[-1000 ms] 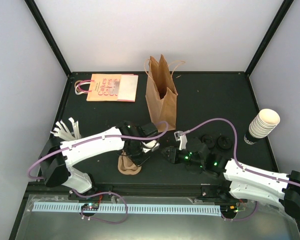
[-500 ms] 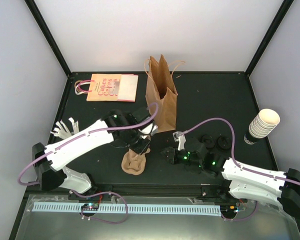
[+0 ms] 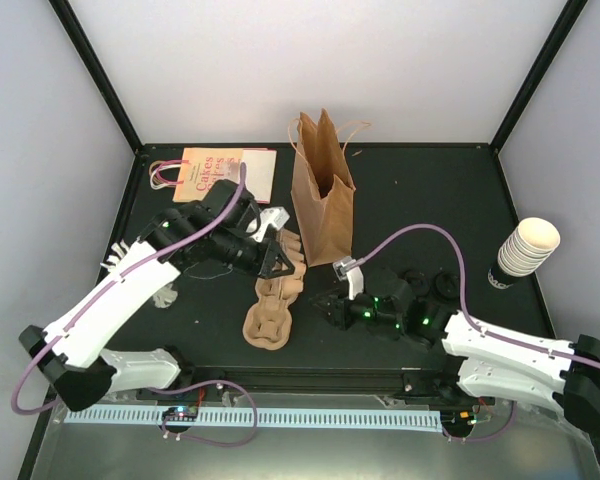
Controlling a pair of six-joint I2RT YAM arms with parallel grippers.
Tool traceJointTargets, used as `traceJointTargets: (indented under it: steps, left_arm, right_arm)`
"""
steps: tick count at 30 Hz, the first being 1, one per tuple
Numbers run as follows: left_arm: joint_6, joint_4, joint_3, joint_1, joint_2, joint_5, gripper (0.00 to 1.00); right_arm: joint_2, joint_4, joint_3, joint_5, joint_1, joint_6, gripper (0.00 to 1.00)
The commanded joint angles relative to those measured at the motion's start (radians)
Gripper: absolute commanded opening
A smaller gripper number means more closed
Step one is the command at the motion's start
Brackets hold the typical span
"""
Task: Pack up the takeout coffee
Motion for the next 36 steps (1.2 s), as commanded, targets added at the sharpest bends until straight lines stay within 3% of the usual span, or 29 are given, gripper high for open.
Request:
traceJointTargets:
  steps: [1, 5, 13, 23, 31, 36]
  left_arm:
    - [-0.097, 0.175, -0.035, 0.011, -0.081, 0.228, 0.09]
    - [-0.169, 0.277, -0.084, 0.013, -0.122, 0.306, 0.11]
    - [-0.153, 0.258, -0.079, 0.014, -0.125, 0.314, 0.14]
    - [-0.094, 0.214, -0.05, 0.014, -0.098, 0.333, 0.16]
    - [-0.077, 0.214, -0.059, 0.013, -0.092, 0.363, 0.17]
    - [-0.067, 0.208, -0.067, 0.013, -0.088, 0.368, 0.17]
  right_arm:
    - [-0.048, -0.033, 0.068, 0.014, 0.005, -0.223, 0.37]
    - [-0.095, -0.095, 0.109, 0.089, 0.006, -0.318, 0.52]
    - [-0.267, -0.091, 0.075, 0.205, 0.006, -0.512, 0.98]
    - [-0.415, -0.017, -0.012, 0.08, 0.005, -0.898, 1.0]
    - [-0.269, -0.137, 0.122, -0.064, 0.007, -1.133, 1.0]
    - [-0.226, -0.074, 0.14, -0.013, 0.012, -1.176, 1.0]
